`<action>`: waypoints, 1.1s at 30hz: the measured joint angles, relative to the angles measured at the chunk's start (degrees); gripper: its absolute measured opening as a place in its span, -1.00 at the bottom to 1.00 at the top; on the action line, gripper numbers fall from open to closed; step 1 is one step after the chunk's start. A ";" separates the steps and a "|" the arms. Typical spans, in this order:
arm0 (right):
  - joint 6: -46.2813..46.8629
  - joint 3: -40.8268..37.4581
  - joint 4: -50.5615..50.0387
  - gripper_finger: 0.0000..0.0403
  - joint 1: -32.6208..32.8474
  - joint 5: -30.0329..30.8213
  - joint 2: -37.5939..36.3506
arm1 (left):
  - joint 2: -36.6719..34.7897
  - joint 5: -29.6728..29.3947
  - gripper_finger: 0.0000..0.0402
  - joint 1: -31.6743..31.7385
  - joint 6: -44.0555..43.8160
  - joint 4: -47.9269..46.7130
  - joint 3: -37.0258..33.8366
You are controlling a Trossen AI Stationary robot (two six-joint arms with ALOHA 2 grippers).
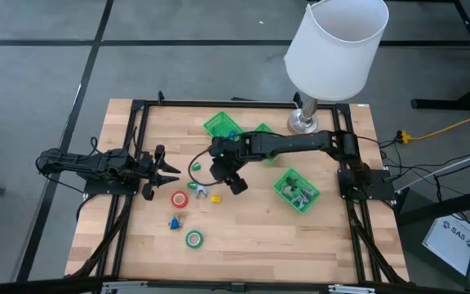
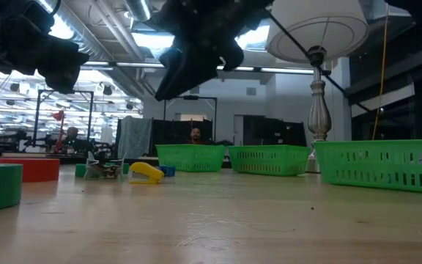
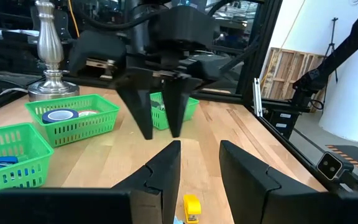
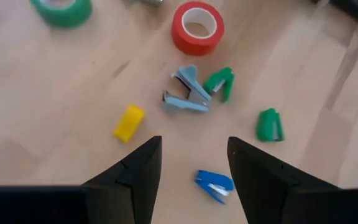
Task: Pick and place Stapler, Stapler remover, tape
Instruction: Put the top blue stapler into the top basket
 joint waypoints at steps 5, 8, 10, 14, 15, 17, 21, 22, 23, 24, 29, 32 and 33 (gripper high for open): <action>-8.47 0.00 0.09 -0.07 -1.25 -0.28 0.00 | 0.02 0.00 -0.47 0.00 0.00 0.00 0.00; -11.29 0.00 0.47 -0.07 -1.99 -2.68 0.00 | 0.00 0.00 -0.47 0.00 0.01 0.00 0.00; -13.64 0.00 1.17 -0.07 -2.50 -3.58 0.00 | 0.00 0.00 -0.47 0.00 0.00 0.00 0.00; -15.97 0.00 1.81 -0.07 -3.90 -3.65 0.00 | 0.00 0.00 -0.47 0.01 0.00 0.00 0.00; -16.59 0.00 1.68 -0.07 -4.19 -3.66 0.00 | 0.00 0.00 -0.47 0.00 0.01 0.00 0.00; -18.27 0.00 1.44 -0.07 -4.62 -3.62 0.00 | 0.00 0.00 -0.47 0.00 0.00 0.00 -0.01; -22.72 0.00 1.44 -0.07 -4.98 -3.63 0.10 | 0.02 0.00 -0.47 0.00 0.00 0.00 0.00; -22.86 0.00 1.90 -0.07 -5.01 -3.67 0.42 | 0.01 0.00 -0.47 0.01 0.00 0.00 -0.01; -22.88 0.00 2.12 -0.07 -5.03 -3.67 0.75 | 0.01 0.00 -0.47 0.00 0.02 0.00 0.00; -22.88 0.00 1.84 -0.07 -5.09 -3.65 1.25 | 0.00 0.00 -0.47 0.00 0.02 0.00 0.00; -24.05 -0.02 1.82 -0.07 -5.12 -3.52 3.56 | 0.02 0.00 -0.47 0.00 0.02 0.00 0.00; -24.48 -0.02 2.08 -0.07 -5.12 -3.45 3.74 | 0.02 0.00 -0.47 0.00 0.02 0.00 0.00; -24.47 -0.02 2.00 -0.07 -5.12 -3.48 3.77 | 0.00 0.00 -0.47 0.00 0.01 0.00 0.00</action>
